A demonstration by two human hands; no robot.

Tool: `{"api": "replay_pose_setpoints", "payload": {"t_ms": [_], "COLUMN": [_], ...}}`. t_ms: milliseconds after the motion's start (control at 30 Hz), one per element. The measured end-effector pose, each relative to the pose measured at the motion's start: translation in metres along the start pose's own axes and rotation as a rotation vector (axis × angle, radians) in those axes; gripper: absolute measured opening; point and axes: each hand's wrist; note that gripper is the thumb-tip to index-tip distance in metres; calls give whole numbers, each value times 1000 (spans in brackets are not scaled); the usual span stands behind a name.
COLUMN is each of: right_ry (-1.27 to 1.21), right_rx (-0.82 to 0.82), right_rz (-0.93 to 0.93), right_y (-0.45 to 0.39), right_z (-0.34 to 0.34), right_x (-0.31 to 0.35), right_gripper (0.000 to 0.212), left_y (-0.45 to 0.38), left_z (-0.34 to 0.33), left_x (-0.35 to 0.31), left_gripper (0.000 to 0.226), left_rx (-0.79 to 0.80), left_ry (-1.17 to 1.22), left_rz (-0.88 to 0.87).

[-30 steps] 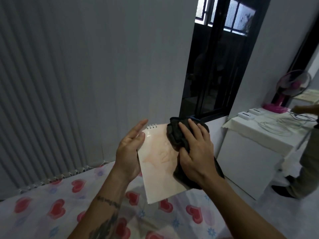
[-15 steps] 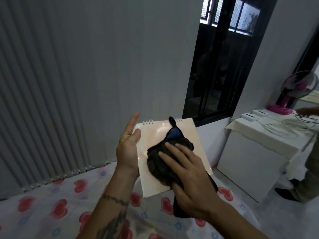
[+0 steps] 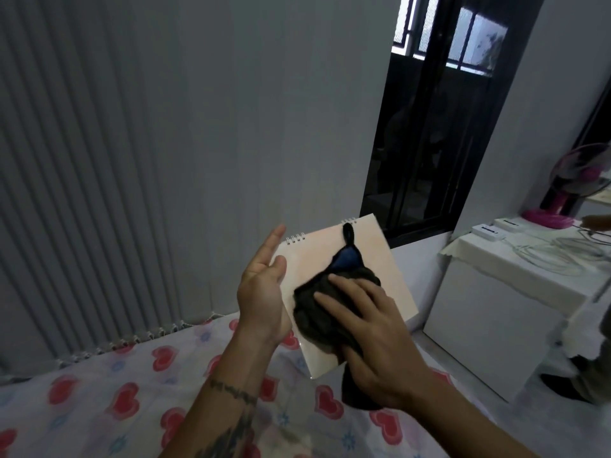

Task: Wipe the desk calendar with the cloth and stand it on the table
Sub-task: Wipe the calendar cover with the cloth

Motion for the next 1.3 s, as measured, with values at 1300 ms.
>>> {"api": "replay_pose_setpoints", "payload": {"t_ms": [1300], "right_ry": [81], "right_rx": [-19], "right_rz": [-152], "right_y": [-32], "right_z": [24], "right_x": [19], "right_gripper": [56], "left_y": [6], "left_z": [-12], "left_x": [-28], "left_gripper": [48], "left_rx": [26], "left_ry": [-97], "left_rz": [209]}}
Point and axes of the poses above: each hand's wrist, its own y-axis away from the middle knuckle, its own z-axis out of the back of the hand, x = y × z, and after that the axes turned 6 degrees about -y, right-handed
